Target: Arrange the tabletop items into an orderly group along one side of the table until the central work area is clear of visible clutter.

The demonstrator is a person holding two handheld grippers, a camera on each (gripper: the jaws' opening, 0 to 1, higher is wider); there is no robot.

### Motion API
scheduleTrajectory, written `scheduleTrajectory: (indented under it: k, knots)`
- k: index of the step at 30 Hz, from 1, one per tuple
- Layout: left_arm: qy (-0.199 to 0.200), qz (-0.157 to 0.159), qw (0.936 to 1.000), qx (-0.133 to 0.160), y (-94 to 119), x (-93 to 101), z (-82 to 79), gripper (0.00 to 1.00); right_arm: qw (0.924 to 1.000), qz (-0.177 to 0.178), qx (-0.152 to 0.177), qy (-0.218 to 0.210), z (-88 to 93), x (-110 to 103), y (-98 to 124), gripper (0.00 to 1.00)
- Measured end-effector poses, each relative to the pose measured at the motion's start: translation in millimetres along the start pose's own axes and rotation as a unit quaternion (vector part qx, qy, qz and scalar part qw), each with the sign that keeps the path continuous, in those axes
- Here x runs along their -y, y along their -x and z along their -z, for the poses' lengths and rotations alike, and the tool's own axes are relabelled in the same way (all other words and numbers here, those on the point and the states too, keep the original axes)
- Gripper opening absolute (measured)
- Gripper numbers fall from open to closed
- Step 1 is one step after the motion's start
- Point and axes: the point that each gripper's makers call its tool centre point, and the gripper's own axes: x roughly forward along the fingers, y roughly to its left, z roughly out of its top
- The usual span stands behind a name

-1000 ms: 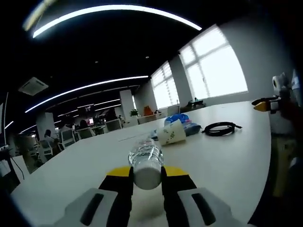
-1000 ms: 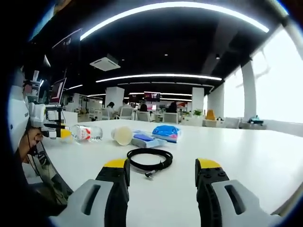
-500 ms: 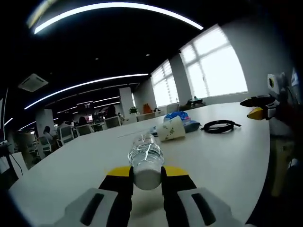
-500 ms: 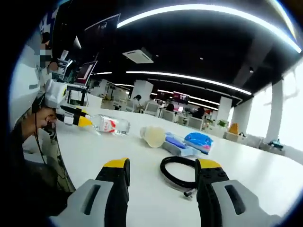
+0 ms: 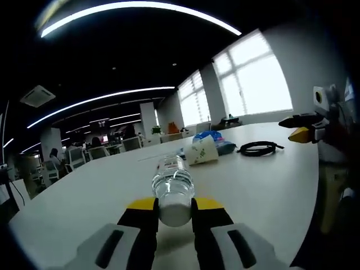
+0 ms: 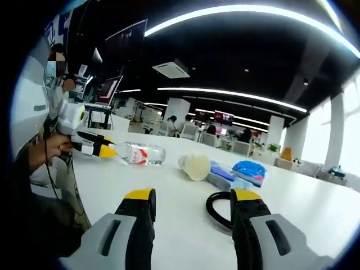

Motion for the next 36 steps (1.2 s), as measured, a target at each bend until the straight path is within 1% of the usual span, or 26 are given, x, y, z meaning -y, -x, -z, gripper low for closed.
scheduleTrajectory:
  k: [3,5,8,12,14,16,18,19,21,24,27,29,30,36]
  knots:
    - [0.001,0.001,1.0000,0.003,-0.1,-0.6,0.3,0.21,1.0000,-0.007,0.001,0.006,-2.1,-6.6,-4.5,0.51]
    - [-0.008,0.004,0.9999,0.007,0.2,0.1,-0.4,0.22,0.9999,-0.012,0.002,0.008,-3.7,-10.3,-6.8,0.51]
    - [-0.003,0.005,0.9999,0.010,0.7,-0.9,0.5,0.22,0.9997,-0.019,0.004,0.011,-5.7,-15.8,-10.9,0.51]
    - [-0.001,0.008,0.9999,0.013,1.2,-1.1,0.4,0.22,0.9986,-0.050,0.004,0.016,-8.4,-36.8,-20.3,0.51]
    - [-0.001,0.010,0.9999,0.013,1.2,-1.6,0.5,0.22,0.9981,-0.058,0.004,0.020,-9.5,-45.0,-25.5,0.51]
    - [-0.004,0.017,0.9997,0.015,1.5,-1.9,0.6,0.22,0.9971,-0.073,0.004,0.023,-11.8,-53.4,-30.0,0.51]
    - [-0.002,0.021,0.9997,0.016,1.9,-2.2,0.6,0.22,0.9945,-0.104,0.014,0.003,-17.3,-65.8,-31.9,0.51]
    - [-0.002,0.022,0.9996,0.016,2.0,-2.3,0.5,0.22,0.9918,-0.124,0.027,-0.016,-23.7,-73.0,-33.0,0.51]
    - [-0.004,0.027,0.9995,0.018,2.2,-0.8,0.2,0.22,0.9881,-0.145,0.042,-0.030,-32.6,-80.0,-34.7,0.51]
    - [-0.008,0.030,0.9993,0.020,2.8,-1.8,0.2,0.22,0.9875,-0.150,0.042,-0.021,-35.8,-83.9,-39.7,0.50]
    - [-0.005,0.034,0.9991,0.024,4.5,-1.5,0.2,0.22,0.9826,-0.178,0.043,-0.032,-39.9,-93.8,-45.9,0.51]
    - [-0.006,0.035,0.9990,0.026,5.9,-1.1,-0.3,0.22,0.9762,-0.204,0.056,-0.048,-47.6,-101.6,-48.2,0.51]
    - [-0.007,0.036,0.9990,0.026,7.2,-1.6,-0.6,0.22,0.9747,-0.209,0.058,-0.051,-49.5,-103.3,-49.1,0.50]
    - [0.003,0.040,0.9986,0.033,14.1,-4.0,-3.7,0.22,0.9730,-0.222,0.055,-0.029,-52.9,-112.2,-61.3,0.50]
